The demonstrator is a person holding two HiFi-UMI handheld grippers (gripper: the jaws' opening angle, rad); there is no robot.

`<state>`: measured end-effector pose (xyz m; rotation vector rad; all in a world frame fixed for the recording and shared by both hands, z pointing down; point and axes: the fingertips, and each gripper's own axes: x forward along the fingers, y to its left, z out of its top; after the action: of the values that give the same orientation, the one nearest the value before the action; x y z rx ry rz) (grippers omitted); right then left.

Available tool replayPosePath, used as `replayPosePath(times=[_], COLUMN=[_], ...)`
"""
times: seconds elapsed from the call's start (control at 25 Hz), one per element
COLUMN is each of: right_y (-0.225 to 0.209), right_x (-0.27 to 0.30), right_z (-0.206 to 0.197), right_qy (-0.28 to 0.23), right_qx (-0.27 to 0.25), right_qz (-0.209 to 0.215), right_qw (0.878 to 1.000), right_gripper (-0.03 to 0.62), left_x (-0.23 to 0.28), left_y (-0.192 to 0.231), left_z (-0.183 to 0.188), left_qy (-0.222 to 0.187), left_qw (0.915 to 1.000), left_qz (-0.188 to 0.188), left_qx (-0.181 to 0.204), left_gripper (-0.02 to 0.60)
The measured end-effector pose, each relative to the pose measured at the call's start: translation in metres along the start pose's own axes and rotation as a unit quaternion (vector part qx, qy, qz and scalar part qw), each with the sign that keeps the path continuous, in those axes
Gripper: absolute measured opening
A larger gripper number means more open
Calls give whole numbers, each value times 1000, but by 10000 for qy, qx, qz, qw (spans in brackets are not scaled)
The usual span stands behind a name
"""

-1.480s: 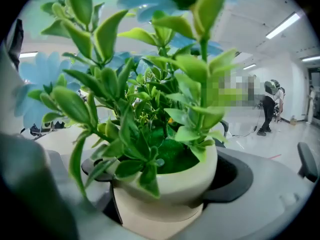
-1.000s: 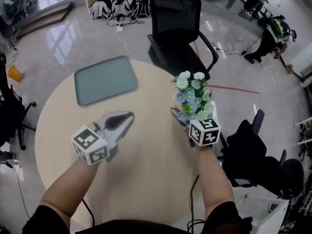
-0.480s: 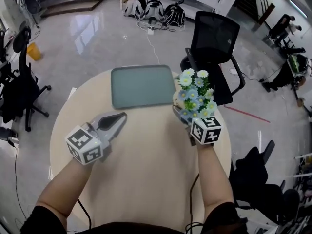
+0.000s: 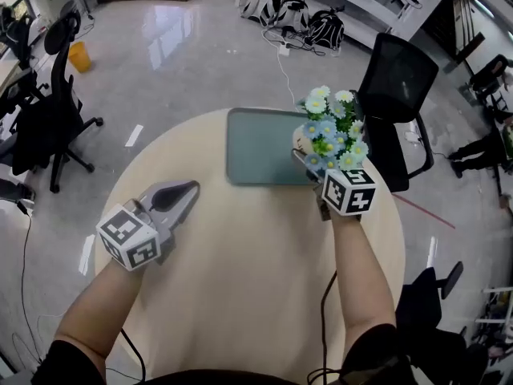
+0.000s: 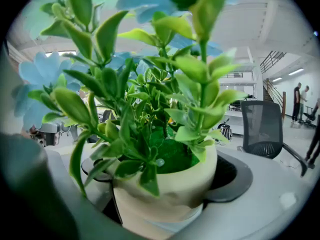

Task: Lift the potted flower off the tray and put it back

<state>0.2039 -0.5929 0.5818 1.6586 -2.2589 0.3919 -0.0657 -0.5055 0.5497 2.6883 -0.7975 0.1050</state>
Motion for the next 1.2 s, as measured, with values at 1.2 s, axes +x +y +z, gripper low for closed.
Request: replayPosePath(times=[1.2], right_y=[90], right_x=[194], right_z=[-52], right_qy=[933], right_qx=[-120], right_qz=[-12], right_qw=[9956], right_gripper=[563], left_x=[-41], left_y=[87], left_z=[-67], left_qy=[-112], left_qw=[9979], left_qz=[502], left_qx=[-388], left_gripper=[-3])
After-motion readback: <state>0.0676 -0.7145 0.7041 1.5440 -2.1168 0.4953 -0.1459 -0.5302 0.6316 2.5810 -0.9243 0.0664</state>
